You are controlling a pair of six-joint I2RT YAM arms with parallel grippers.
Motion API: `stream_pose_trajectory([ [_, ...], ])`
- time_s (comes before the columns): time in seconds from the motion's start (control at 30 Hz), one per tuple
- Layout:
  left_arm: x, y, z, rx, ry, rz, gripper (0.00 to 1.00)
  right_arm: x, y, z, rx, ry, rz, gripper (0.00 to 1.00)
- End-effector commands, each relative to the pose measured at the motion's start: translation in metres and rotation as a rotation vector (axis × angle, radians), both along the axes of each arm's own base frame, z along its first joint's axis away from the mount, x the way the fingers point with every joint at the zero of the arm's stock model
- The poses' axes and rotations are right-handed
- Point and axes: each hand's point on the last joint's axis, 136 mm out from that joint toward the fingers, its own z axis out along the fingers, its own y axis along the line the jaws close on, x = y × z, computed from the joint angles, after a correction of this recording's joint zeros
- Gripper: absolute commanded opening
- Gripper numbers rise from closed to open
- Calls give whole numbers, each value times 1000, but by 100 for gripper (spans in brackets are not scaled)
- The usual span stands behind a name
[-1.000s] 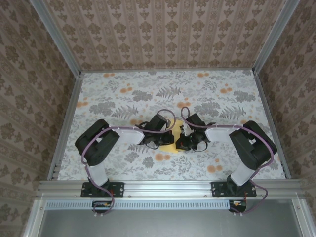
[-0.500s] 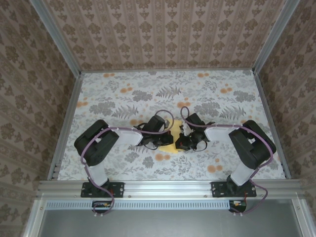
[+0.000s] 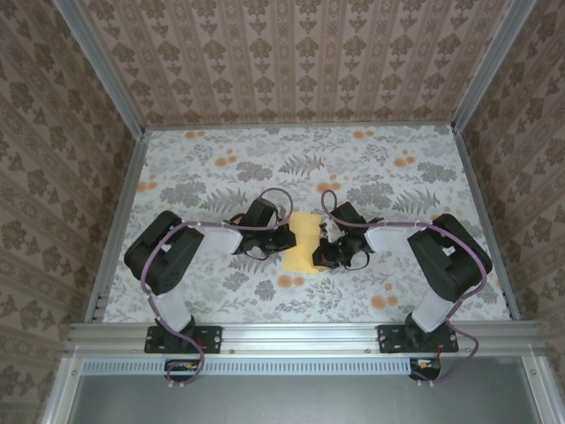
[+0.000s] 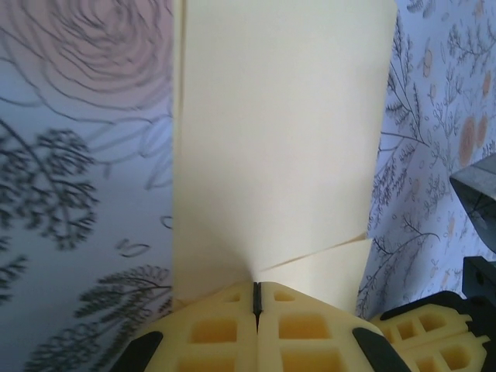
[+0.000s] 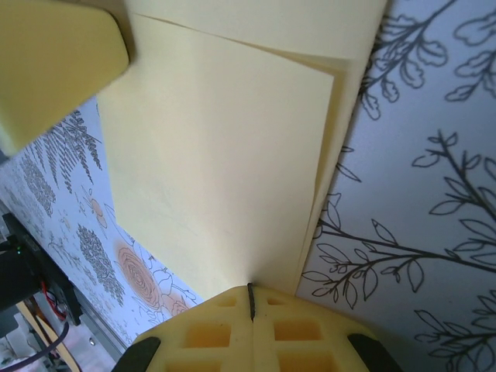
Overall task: Fold a paper plane with a square sheet of paper (pick it up from the middle)
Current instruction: Fold the triangle a second time at the center of the table.
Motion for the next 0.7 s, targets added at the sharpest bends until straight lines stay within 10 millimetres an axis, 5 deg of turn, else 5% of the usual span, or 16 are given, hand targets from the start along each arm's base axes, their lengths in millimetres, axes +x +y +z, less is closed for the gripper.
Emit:
stream_pose_trajectory([
  [0.0,11,40,-23,160,3,77,7,-43,-58,-57,-315,149,-28,1],
  [0.23,19,54,-16,180,-12,94,7,-35,-48,-47,-261,126,-39,1],
  [0.4,29,49,11,147,-49,103,11,-3,-19,-3,-118,19,-68,3],
  [0.53,26,43,29,108,-59,101,23,24,-5,55,-27,-148,-73,22],
  [0.67,17,40,39,92,-67,106,38,39,-13,77,-54,-254,-75,43],
])
